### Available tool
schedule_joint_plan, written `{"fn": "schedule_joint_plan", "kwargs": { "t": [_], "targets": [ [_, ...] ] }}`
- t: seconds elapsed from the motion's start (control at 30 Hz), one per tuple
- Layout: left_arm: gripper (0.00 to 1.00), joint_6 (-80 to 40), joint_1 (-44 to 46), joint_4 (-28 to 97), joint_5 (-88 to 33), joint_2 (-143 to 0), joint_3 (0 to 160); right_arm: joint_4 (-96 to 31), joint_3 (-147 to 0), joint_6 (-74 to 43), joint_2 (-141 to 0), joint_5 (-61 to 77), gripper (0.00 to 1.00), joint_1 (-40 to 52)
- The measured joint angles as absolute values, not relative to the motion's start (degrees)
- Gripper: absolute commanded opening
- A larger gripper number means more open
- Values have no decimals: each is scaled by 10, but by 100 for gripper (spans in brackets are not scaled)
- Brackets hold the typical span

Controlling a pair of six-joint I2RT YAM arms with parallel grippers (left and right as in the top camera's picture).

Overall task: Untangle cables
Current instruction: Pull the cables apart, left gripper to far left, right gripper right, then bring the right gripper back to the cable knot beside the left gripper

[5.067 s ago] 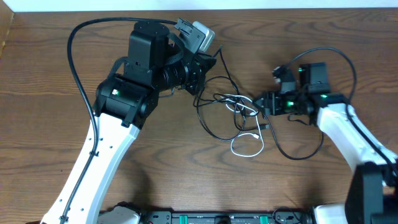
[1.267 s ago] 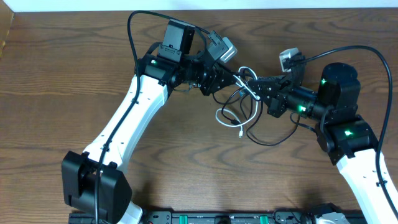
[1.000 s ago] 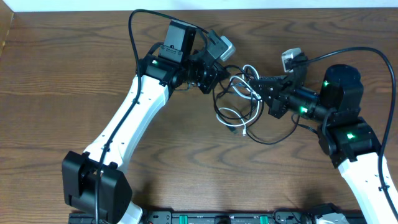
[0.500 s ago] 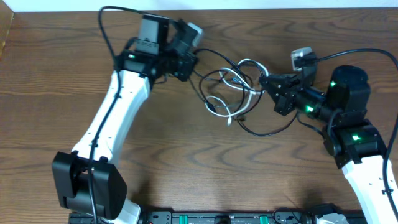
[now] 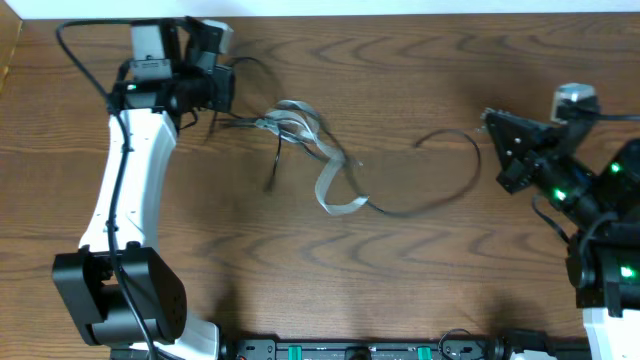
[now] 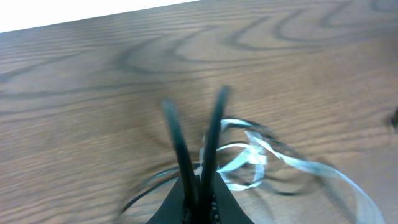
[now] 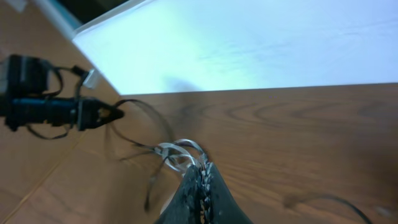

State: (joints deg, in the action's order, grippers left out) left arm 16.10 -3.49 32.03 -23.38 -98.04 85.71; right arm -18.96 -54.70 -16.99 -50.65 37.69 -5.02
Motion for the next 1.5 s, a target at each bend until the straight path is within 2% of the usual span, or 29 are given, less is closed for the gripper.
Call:
{"fn": "schedule_joint_plan", "kwargs": {
  "t": [0.17, 0.2, 0.23, 0.27, 0.3, 0.37, 0.4, 0.6, 0.7, 1.13, 1.5],
  "targets": [
    [8, 147, -50, 315, -241, -980, 857, -224, -548, -168, -490, 386, 1, -77],
    [8, 144, -50, 314, -245, -980, 857, -232, -548, -166, -489, 388, 4, -77],
    [8, 141, -48, 314, -250, -980, 857, -240, -548, -164, -490, 391, 14, -77],
    [8, 139, -47, 314, -255, -980, 857, -247, -548, -161, -491, 392, 29, -77],
    [8, 137, -44, 314, -259, -980, 857, -253, -548, -159, -493, 395, 38, -77],
    [8, 135, -37, 314, -266, -980, 857, -260, -548, -152, -500, 398, 52, -77],
    [8, 135, -32, 314, -269, -980, 857, -264, -549, -151, -506, 401, 56, -77],
    [8, 133, 10, 314, -299, -980, 857, -270, -550, -142, -555, 423, 63, -76],
    [8, 133, 39, 314, -322, -980, 857, -273, -550, -138, -587, 427, 71, -69],
    [8, 133, 175, 310, -359, -928, 857, -247, -550, -131, -747, 409, 70, 41],
    [8, 133, 201, 310, -359, -908, 857, -202, -550, -132, -874, 350, 66, 118]
  ]
}}
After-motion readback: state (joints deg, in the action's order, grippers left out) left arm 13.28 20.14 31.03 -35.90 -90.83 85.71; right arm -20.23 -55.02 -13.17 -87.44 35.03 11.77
